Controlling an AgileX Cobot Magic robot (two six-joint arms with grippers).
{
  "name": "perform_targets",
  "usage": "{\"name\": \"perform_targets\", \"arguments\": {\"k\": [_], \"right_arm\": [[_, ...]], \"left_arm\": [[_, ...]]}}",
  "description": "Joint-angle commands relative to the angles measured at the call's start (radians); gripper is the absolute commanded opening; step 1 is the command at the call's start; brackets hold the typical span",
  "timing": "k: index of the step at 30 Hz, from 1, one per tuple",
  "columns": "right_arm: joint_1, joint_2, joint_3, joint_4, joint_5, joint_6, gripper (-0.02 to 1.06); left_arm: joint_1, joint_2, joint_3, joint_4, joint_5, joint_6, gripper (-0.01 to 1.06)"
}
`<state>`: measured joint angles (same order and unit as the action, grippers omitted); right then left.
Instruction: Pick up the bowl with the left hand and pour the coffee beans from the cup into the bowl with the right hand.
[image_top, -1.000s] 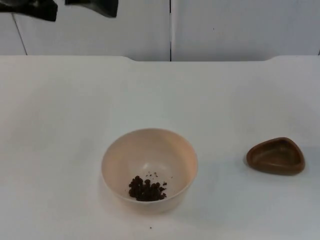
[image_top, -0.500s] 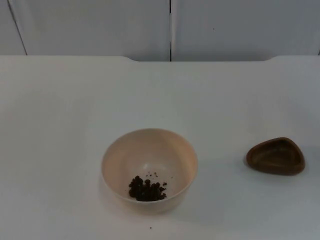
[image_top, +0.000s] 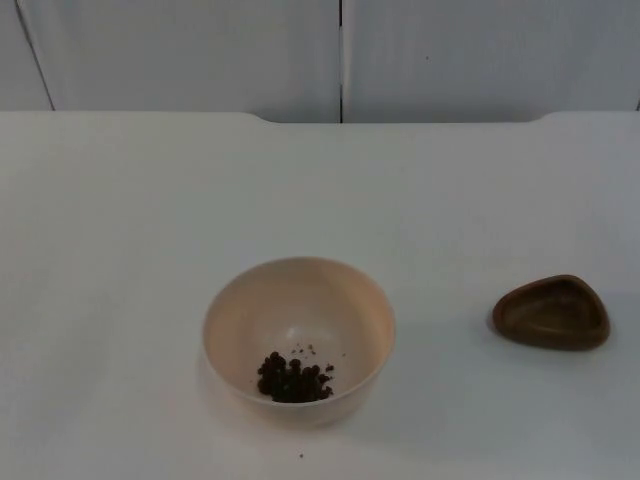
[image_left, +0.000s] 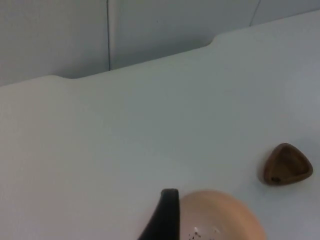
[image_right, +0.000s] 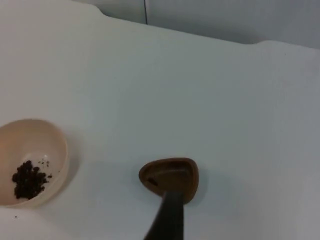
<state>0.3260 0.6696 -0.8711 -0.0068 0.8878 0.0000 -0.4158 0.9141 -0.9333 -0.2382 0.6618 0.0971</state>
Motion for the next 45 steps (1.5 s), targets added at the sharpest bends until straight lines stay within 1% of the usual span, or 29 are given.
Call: {"name": "perform_targets", "arguments": {"k": [1, 3, 5, 7, 11, 16, 19, 20, 23, 25, 26, 29, 31, 32, 33, 35, 37, 38, 41, 45], "right_arm": [[-0.004, -0.055, 0.035, 0.007, -0.016, -0.014, 0.73], [-0.004, -0.100, 0.062, 0.012, -0.016, -0.014, 0.73], [-0.004, -0.139, 0.082, 0.012, -0.014, -0.016, 0.73], [-0.004, -0.198, 0.111, 0.012, -0.005, -0.015, 0.73], [-0.004, -0.282, 0.149, 0.012, 0.015, -0.020, 0.73], [-0.004, -0.388, 0.181, 0.017, 0.050, -0.020, 0.73], [-0.004, -0.459, 0.183, 0.017, 0.097, -0.031, 0.73], [-0.004, -0.459, 0.183, 0.017, 0.097, -0.031, 0.73], [-0.004, -0.543, 0.183, 0.019, 0.143, -0.046, 0.73], [-0.004, -0.595, 0.183, 0.019, 0.165, -0.046, 0.73], [-0.004, -0.595, 0.183, 0.019, 0.165, -0.046, 0.73], [-0.004, -0.666, 0.183, 0.019, 0.210, -0.046, 0.73], [-0.004, -0.670, 0.183, 0.026, 0.239, -0.048, 0.73], [-0.004, -0.670, 0.183, 0.026, 0.239, -0.048, 0.73], [-0.004, -0.670, 0.181, 0.034, 0.272, -0.054, 0.73], [0.000, -0.670, 0.184, 0.042, 0.300, -0.075, 0.73], [-0.002, -0.670, 0.201, 0.060, 0.307, -0.099, 0.73], [-0.002, -0.670, 0.201, 0.060, 0.307, -0.099, 0.73], [-0.002, -0.670, 0.215, 0.090, 0.299, -0.116, 0.73], [-0.002, -0.670, 0.216, 0.090, 0.303, -0.116, 0.73]], "left_arm": [[-0.003, -0.054, 0.062, -0.007, -0.041, 0.003, 0.80], [-0.003, -0.089, 0.111, -0.007, -0.057, 0.003, 0.80], [-0.003, -0.114, 0.136, -0.007, -0.057, 0.008, 0.80], [-0.003, -0.175, 0.192, -0.007, -0.033, 0.032, 0.80], [-0.003, -0.246, 0.225, -0.007, 0.017, 0.055, 0.80], [-0.003, -0.351, 0.276, -0.007, 0.051, 0.055, 0.80], [-0.003, -0.440, 0.322, 0.002, 0.102, 0.055, 0.80], [-0.003, -0.440, 0.322, 0.002, 0.102, 0.055, 0.80], [-0.003, -0.542, 0.359, 0.032, 0.200, 0.055, 0.80], [-0.003, -0.597, 0.360, 0.049, 0.243, 0.055, 0.80], [-0.003, -0.597, 0.360, 0.049, 0.243, 0.055, 0.80], [-0.003, -0.678, 0.365, 0.053, 0.266, 0.055, 0.80], [-0.003, -0.730, 0.371, 0.065, 0.290, 0.053, 0.80], [-0.003, -0.730, 0.371, 0.065, 0.290, 0.053, 0.80], [-0.003, -0.738, 0.371, 0.070, 0.297, 0.053, 0.80], [-0.003, -0.782, 0.381, 0.079, 0.327, 0.051, 0.80], [-0.003, -0.819, 0.406, 0.097, 0.354, 0.037, 0.80], [-0.003, -0.819, 0.406, 0.097, 0.354, 0.037, 0.80], [-0.003, -0.876, 0.424, 0.155, 0.400, -0.051, 0.80], [-0.003, -0.914, 0.433, 0.172, 0.405, -0.083, 0.80]]}}
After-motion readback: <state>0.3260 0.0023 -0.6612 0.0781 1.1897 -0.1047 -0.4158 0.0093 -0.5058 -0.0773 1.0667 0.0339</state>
